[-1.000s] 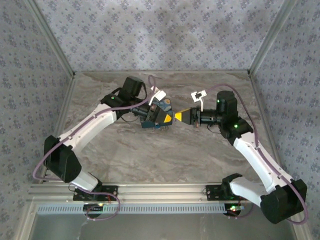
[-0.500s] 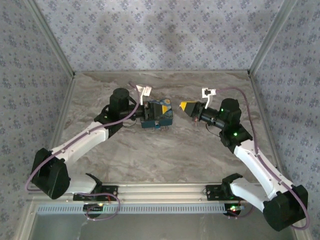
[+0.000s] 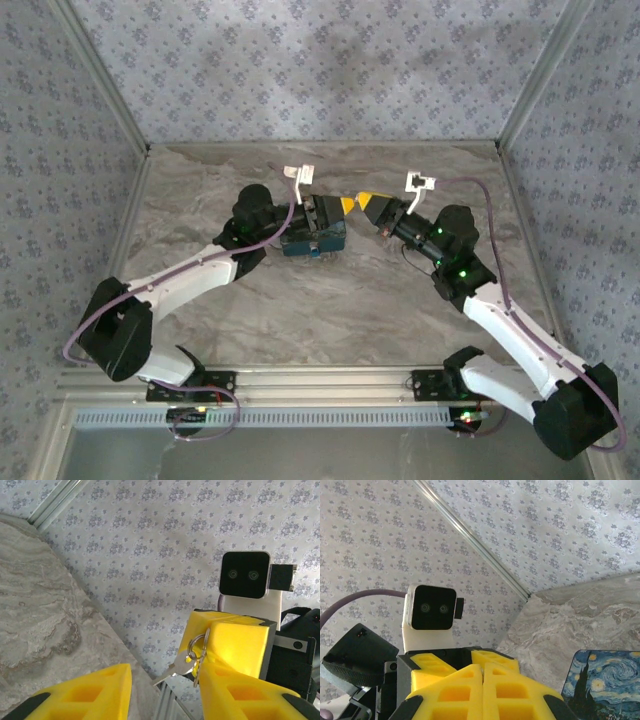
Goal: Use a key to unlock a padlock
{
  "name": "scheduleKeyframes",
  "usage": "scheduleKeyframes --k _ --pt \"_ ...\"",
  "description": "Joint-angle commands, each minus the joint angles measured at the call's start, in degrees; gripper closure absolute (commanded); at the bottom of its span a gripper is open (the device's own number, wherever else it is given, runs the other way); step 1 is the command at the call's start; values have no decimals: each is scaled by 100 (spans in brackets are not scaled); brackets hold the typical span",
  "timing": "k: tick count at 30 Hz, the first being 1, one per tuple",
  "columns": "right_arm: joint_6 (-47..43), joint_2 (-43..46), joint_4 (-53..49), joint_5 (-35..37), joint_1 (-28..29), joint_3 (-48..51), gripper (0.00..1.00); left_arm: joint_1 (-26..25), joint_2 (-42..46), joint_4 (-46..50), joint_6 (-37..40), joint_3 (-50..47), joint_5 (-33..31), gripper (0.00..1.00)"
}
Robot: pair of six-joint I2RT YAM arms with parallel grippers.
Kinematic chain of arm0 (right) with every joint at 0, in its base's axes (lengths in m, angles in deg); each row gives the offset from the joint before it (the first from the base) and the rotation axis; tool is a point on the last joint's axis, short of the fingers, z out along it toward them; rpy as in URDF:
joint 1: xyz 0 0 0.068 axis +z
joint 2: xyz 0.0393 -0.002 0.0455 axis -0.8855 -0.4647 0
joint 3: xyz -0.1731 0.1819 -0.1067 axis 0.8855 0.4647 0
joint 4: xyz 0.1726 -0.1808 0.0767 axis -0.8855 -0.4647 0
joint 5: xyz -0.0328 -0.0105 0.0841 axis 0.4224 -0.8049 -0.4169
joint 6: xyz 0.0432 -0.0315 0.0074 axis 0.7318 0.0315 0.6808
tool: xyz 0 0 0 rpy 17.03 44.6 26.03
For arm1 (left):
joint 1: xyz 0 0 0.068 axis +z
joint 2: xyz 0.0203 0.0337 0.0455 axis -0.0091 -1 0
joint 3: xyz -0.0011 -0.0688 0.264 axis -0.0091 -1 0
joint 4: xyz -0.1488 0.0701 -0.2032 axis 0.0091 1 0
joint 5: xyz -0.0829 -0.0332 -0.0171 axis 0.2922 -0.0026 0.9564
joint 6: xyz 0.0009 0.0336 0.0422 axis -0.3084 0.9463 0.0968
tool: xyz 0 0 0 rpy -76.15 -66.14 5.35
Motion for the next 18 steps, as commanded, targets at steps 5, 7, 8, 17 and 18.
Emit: scheduleKeyframes --k 5,7,8,17,18 --pt "209 40 400 110 74 91 100 -108 -20 -467 -67 424 62 70" --pt "227 41 430 136 77 115 100 -152 -58 -478 -67 496 131 70" --pt "230 44 435 132 84 111 100 -167 -77 -473 -63 526 167 72" --pt "265 77 505 202 67 173 100 -223 -126 -358 11 682 273 88" --pt "271 79 521 207 60 172 100 -231 -128 -352 12 683 279 88"
